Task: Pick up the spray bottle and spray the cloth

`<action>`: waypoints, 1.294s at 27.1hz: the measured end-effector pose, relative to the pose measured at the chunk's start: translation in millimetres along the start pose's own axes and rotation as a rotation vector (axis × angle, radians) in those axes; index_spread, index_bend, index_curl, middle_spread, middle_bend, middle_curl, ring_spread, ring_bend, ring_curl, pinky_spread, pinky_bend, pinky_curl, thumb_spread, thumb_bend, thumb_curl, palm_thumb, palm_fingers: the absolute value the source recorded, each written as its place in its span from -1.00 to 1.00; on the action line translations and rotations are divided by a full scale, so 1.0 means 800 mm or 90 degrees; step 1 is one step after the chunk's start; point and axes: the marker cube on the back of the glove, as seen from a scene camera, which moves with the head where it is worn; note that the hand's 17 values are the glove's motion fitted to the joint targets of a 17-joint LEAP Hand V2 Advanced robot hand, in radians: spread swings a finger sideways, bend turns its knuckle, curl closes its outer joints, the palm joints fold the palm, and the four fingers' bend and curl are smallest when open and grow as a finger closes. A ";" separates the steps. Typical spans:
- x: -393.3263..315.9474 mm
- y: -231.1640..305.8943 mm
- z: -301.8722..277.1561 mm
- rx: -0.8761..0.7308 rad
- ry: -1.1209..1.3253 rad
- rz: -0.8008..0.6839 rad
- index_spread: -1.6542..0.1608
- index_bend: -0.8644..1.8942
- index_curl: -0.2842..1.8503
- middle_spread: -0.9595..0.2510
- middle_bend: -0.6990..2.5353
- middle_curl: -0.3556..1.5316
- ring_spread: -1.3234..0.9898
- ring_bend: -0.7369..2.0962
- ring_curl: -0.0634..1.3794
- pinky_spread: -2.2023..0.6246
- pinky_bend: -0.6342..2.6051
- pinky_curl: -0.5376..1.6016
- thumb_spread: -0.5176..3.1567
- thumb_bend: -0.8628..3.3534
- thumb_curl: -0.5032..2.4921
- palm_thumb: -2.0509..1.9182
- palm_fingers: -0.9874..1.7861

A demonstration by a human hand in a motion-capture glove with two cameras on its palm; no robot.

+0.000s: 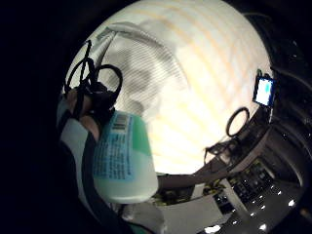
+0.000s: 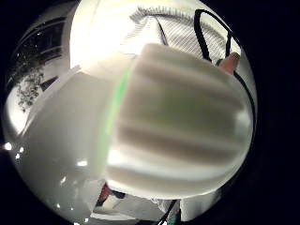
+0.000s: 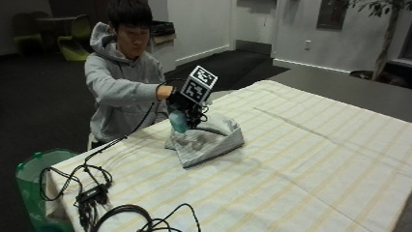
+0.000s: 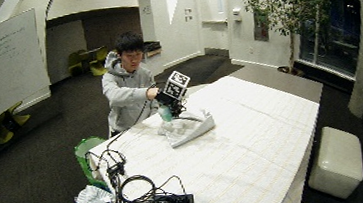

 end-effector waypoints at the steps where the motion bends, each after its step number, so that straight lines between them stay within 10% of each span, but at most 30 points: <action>1: -0.001 -0.001 0.002 -0.002 0.002 -0.001 0.50 -0.26 -0.38 0.37 -0.42 -0.16 0.01 -0.22 -0.42 0.57 -0.49 -0.16 -0.55 -0.61 -0.20 0.58 0.52; 26: -0.037 0.020 0.003 0.033 0.007 -0.015 0.50 -0.26 -0.38 0.36 -0.42 -0.16 0.01 -0.23 -0.41 0.57 -0.49 -0.16 -0.55 -0.61 -0.19 0.58 0.52; 35: -0.072 0.032 -0.010 0.198 -0.124 -0.117 0.50 -0.26 -0.38 0.36 -0.42 -0.16 0.01 -0.23 -0.41 0.57 -0.49 -0.16 -0.54 -0.61 -0.19 0.58 0.52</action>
